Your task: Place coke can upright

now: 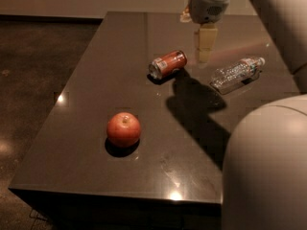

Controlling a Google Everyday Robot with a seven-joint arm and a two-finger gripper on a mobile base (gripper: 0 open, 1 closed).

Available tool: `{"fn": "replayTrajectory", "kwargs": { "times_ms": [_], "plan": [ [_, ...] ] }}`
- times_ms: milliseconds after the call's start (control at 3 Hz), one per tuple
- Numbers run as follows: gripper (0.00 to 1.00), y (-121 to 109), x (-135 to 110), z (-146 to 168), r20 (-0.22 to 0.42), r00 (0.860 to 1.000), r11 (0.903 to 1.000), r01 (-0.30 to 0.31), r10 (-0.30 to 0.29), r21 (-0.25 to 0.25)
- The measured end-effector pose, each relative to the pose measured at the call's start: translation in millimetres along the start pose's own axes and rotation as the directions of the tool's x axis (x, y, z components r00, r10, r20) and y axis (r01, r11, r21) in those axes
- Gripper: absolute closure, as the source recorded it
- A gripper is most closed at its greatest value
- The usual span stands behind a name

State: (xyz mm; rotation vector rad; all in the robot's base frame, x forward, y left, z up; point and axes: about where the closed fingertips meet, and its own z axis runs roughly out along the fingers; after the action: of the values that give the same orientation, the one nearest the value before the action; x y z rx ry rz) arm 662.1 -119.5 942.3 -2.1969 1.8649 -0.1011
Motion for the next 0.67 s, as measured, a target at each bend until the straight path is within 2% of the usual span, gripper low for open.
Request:
{"fn": "replayTrajectory", "kwargs": {
  "times_ms": [333, 667],
  "plan": [
    [0.00, -9, 0, 20, -0.018, 0.998, 0.9977, 0.067, -0.067, -0.011],
    [0.00, -11, 0, 36, -0.023, 0.988, 0.9877, 0.149, -0.150, -0.047]
  ]
}}
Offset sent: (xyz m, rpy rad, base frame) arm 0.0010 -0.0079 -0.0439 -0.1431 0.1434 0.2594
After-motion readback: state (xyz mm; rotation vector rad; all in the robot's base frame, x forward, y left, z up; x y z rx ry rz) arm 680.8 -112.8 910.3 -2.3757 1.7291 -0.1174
